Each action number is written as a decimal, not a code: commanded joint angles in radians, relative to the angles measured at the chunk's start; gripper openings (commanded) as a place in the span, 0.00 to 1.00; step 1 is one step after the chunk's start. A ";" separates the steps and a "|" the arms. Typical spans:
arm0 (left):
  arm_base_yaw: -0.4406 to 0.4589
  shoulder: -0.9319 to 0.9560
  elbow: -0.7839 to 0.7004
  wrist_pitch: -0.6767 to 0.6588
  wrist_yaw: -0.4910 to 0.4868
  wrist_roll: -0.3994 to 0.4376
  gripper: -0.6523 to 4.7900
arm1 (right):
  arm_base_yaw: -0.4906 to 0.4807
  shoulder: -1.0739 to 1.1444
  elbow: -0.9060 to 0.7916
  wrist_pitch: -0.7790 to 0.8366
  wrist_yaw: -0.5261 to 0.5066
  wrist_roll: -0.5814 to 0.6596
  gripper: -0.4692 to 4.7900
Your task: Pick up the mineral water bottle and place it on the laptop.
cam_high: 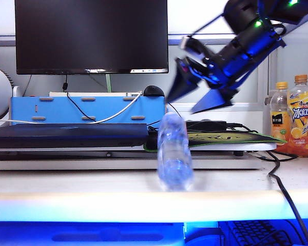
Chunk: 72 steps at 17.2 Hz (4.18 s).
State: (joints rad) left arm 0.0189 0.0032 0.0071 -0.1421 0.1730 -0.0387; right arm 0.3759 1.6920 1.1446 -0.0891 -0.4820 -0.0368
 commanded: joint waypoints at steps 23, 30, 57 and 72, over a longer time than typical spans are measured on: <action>0.000 -0.002 0.000 -0.006 0.005 0.002 0.12 | 0.172 0.206 0.079 -0.154 0.014 0.285 1.00; 0.001 -0.002 0.000 -0.006 0.005 0.001 0.12 | 0.183 0.264 0.198 -0.176 0.100 0.317 0.71; 0.001 -0.002 0.000 -0.006 0.006 0.001 0.12 | 0.288 0.425 0.586 0.333 0.308 -0.046 0.08; 0.000 -0.002 0.000 -0.006 0.005 0.002 0.12 | 0.304 0.472 0.596 0.303 0.299 -0.100 1.00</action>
State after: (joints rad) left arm 0.0189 0.0032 0.0071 -0.1421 0.1730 -0.0387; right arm 0.6750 2.1906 1.7340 0.1936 -0.1837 -0.1242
